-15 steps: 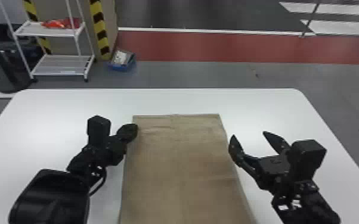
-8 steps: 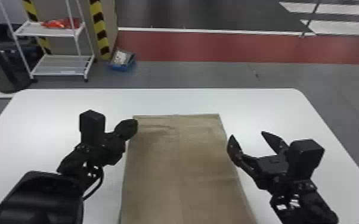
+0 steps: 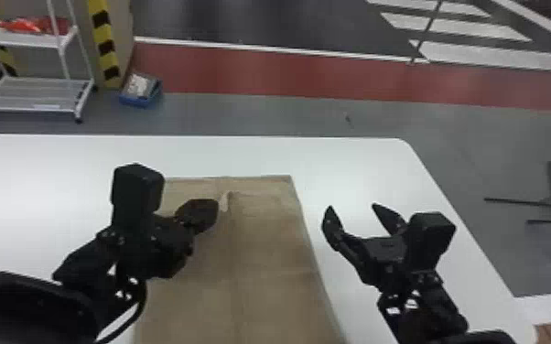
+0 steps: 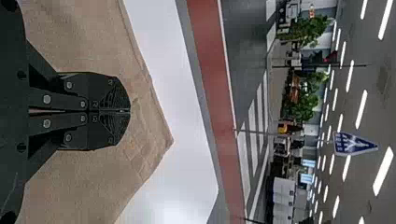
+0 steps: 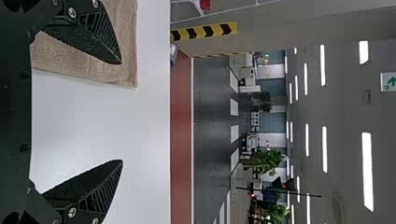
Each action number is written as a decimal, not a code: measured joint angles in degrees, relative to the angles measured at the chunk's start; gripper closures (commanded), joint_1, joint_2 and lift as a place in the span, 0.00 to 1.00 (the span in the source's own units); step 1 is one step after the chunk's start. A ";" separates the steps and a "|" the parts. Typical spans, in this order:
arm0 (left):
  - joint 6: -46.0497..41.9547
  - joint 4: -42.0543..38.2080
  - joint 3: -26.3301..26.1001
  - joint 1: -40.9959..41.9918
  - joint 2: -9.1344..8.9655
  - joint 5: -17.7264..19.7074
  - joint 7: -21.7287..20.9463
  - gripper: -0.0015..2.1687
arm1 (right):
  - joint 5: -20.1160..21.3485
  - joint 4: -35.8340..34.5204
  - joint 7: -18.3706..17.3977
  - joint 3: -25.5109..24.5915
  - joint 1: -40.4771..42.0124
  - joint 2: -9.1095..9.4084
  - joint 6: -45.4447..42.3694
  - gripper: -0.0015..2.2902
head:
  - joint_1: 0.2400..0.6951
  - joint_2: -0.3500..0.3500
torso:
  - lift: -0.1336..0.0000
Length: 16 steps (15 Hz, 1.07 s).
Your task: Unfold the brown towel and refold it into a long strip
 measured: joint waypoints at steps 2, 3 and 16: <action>3.36 -1.14 -2.46 0.44 0.00 -0.15 0.37 0.47 | -0.37 0.13 -2.08 -0.59 0.17 0.00 0.16 0.06 | 1.00 0.10 | 0.09; 3.90 -0.79 -3.42 0.53 0.00 -0.24 0.46 0.10 | -0.47 0.30 -2.25 -0.73 0.20 -0.01 0.18 0.06 | 1.00 0.08 | 0.09; -21.64 5.11 11.83 4.64 1.24 4.72 8.66 0.02 | 1.56 2.14 11.49 3.67 1.27 -0.20 0.42 0.13 | 1.00 0.44 | 0.09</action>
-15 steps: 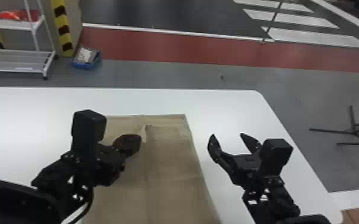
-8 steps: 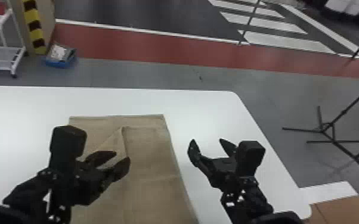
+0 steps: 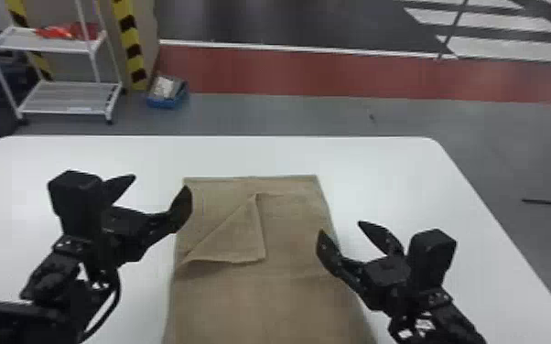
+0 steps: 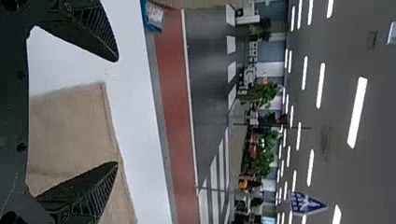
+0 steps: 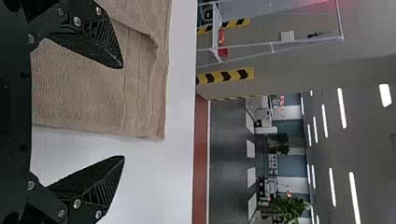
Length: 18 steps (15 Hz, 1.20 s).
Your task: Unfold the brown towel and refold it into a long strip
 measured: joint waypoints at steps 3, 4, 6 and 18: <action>-6.98 3.46 2.02 0.27 0.06 0.45 0.09 0.02 | 3.77 3.64 6.15 4.46 -1.45 -0.32 -1.91 0.14 | 1.00 0.59 | 0.09; -8.26 4.30 2.23 0.33 0.10 0.45 0.07 0.02 | 5.02 4.48 7.27 5.64 -1.99 -0.39 -1.99 0.19 | 1.00 0.62 | 0.09; -10.49 5.89 2.41 0.35 0.20 0.83 -0.47 0.02 | 8.49 6.21 8.66 8.62 -3.29 -0.73 -2.20 0.23 | 1.00 0.68 | 0.09; -10.80 8.10 2.65 0.10 0.37 2.07 -1.67 0.02 | 18.30 15.48 3.16 18.59 -10.94 -0.15 -1.09 0.33 | 1.00 0.78 | 0.09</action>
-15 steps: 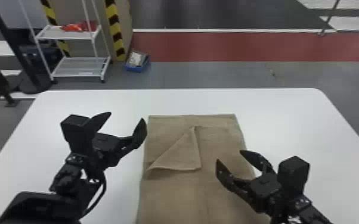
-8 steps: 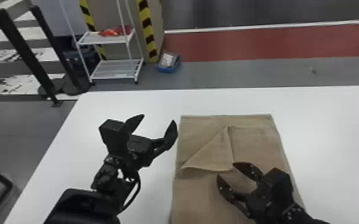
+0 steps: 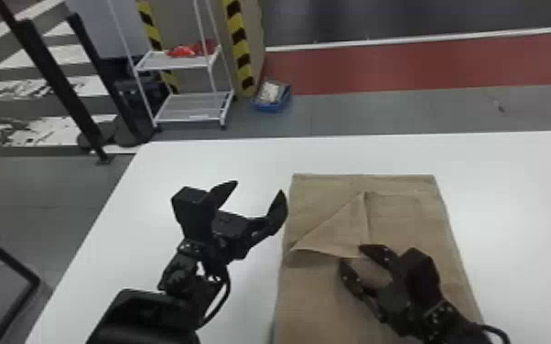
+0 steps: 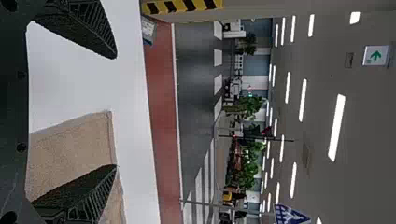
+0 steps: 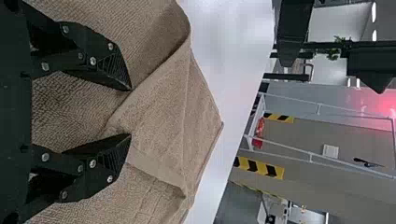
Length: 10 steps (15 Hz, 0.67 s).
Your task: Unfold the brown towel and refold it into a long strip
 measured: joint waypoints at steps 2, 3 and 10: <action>-0.01 0.14 0.07 -0.01 0.04 0.00 0.00 0.02 | -0.50 0.36 -0.54 -0.07 -0.32 0.07 -0.10 0.44 | 1.00 0.77 | 0.09; -0.02 0.18 0.12 -0.05 0.06 -0.01 0.00 0.02 | -0.84 0.39 -0.54 -0.22 -0.38 0.08 -0.20 0.45 | 1.00 0.77 | 0.09; 0.00 0.38 0.17 -0.27 0.09 -0.51 0.00 0.02 | -2.56 -0.39 -1.54 -1.13 -0.51 -0.15 -1.99 0.21 | 1.00 0.76 | 0.09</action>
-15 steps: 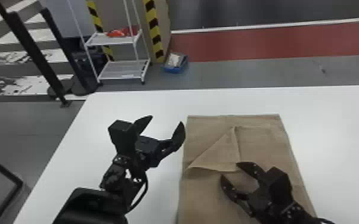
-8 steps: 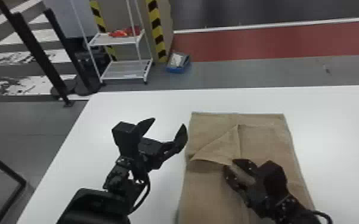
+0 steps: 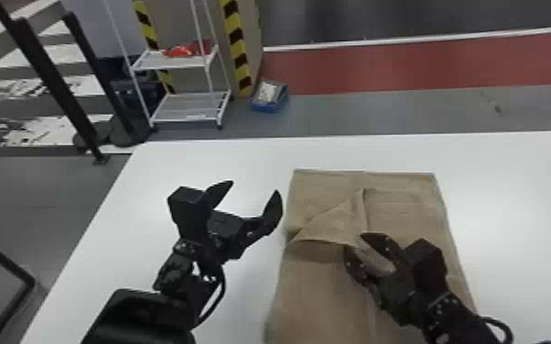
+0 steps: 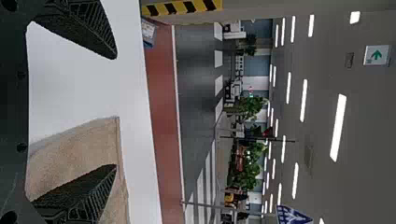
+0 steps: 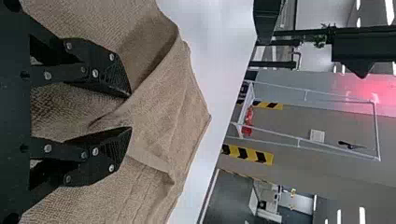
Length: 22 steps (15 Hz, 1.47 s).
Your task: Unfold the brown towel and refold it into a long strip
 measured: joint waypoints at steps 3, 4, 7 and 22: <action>0.02 0.28 0.02 -0.03 0.01 -0.02 0.08 0.02 | -0.19 0.70 0.02 0.20 -1.19 0.18 0.26 0.21 | 1.00 0.76 | 0.09; 0.01 0.59 0.14 -0.14 0.03 -0.03 0.09 0.02 | -0.24 1.25 -0.01 0.32 -1.90 0.25 0.55 0.21 | 1.00 0.77 | 0.09; -0.01 1.25 0.48 -0.43 0.13 -0.02 0.06 0.02 | -0.44 2.43 -0.33 0.40 -3.43 0.40 1.04 0.28 | 1.00 0.77 | 0.09; -0.74 5.48 -1.83 -2.60 0.40 -1.73 -2.47 0.02 | -13.89 -4.90 6.29 -17.90 2.60 -4.14 -1.22 0.72 | 1.00 0.52 | 0.09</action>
